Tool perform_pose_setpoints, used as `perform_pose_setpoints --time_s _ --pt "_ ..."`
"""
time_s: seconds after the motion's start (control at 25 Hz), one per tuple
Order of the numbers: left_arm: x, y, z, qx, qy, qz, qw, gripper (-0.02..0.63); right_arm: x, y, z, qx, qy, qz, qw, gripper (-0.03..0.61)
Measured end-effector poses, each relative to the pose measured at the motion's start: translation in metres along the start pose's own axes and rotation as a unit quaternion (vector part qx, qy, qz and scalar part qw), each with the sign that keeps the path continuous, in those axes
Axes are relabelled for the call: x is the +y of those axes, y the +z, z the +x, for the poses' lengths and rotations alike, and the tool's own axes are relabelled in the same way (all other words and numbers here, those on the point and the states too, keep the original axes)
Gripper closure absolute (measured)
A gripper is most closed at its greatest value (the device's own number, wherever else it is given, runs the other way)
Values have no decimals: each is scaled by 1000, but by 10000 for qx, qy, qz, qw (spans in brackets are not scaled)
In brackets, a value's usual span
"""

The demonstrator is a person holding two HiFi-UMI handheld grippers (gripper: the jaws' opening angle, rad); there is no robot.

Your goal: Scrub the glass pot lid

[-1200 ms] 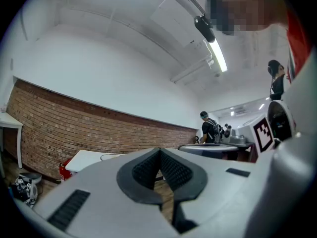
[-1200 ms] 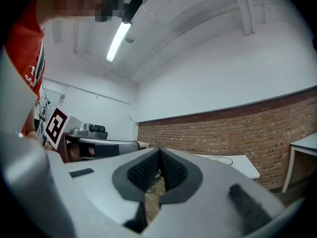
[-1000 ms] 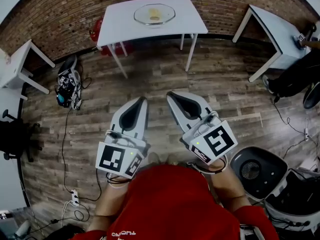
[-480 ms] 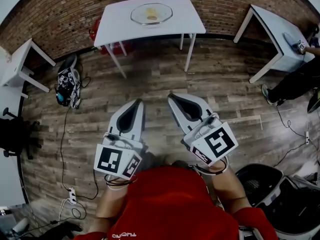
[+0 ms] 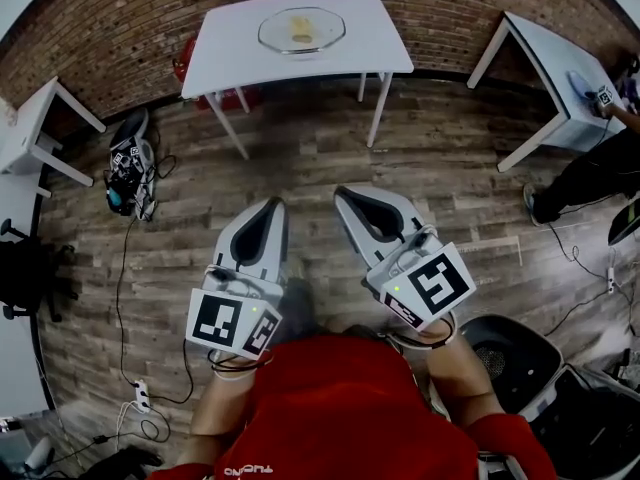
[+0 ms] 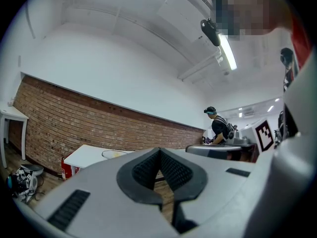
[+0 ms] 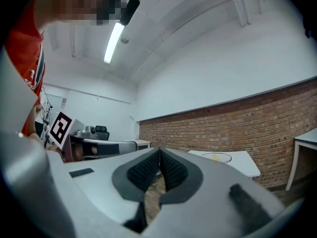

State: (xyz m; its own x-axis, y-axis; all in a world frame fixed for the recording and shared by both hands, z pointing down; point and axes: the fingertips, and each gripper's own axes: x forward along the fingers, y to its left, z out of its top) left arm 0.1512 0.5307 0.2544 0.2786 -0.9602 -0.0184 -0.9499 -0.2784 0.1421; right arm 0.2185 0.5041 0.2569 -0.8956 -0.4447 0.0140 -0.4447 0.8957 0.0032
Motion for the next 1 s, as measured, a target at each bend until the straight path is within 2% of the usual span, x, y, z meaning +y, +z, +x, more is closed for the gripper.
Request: perform_pose_setpoints --time_s 0.2,0.76,1.0 --pt "43 4 41 -34 -47 18 10000 597 -35 2 50 -6 -83 -39 10000 549" --pt "210 34 169 -65 -272 106 9996 597 -136 13 228 22 -479 -36 9988 549" --pt "263 40 208 -53 -422 69 9991 597 -165 11 279 106 -681 -38 9976 549"
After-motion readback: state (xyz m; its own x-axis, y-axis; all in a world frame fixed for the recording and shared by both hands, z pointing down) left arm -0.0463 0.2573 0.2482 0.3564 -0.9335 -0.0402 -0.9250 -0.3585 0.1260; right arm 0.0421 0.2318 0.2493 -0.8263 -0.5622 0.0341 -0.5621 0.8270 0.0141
